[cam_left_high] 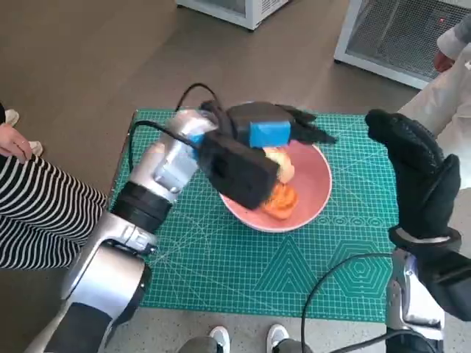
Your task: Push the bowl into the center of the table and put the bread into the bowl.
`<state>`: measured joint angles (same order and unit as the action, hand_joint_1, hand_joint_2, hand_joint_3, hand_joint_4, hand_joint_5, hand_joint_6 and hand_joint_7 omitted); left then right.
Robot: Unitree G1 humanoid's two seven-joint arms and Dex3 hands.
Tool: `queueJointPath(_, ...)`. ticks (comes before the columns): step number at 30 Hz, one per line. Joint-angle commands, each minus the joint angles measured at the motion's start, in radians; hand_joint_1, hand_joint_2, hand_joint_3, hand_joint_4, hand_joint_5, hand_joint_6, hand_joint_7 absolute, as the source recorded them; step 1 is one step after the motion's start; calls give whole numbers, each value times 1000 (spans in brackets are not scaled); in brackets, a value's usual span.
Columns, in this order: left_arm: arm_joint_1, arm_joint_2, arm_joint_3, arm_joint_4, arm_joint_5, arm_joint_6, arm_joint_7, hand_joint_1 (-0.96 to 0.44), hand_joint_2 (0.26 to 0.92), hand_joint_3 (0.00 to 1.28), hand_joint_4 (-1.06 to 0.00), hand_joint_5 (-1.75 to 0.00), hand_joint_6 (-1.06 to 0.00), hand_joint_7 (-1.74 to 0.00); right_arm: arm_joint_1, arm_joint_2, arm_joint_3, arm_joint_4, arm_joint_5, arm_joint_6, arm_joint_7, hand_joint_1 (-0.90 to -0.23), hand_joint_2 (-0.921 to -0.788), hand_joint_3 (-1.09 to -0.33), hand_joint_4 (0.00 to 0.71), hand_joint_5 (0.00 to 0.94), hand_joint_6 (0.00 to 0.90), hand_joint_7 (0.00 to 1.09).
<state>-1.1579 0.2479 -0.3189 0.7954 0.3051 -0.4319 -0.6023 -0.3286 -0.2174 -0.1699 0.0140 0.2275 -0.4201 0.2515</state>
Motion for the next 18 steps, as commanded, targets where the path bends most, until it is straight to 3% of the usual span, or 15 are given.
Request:
queueJointPath(1,74,23,127,-64,-189,-7,-62,-295,786,17,-110,-2,-269,-3,-7,3,3,12,-6,21,-5,-662,-921,-690,100,0,30,452)
queueJointPath(5,146,9,233,-112,-376,20,-133,-468,834,34,-113,-2,-247,-1,-21,2,6,8,-9,27,-7,-660,-921,-690,102,1,31,455)
queueJointPath(9,220,-21,315,-161,-511,23,-148,-630,893,61,-118,-3,-231,0,-40,1,8,6,-12,35,-8,-655,-921,-692,104,2,31,458)
queueJointPath(18,394,-128,416,-374,-666,25,-23,-712,920,344,-112,-2,-227,-2,-96,-4,9,17,-19,52,-14,-665,-921,-695,107,3,30,465)
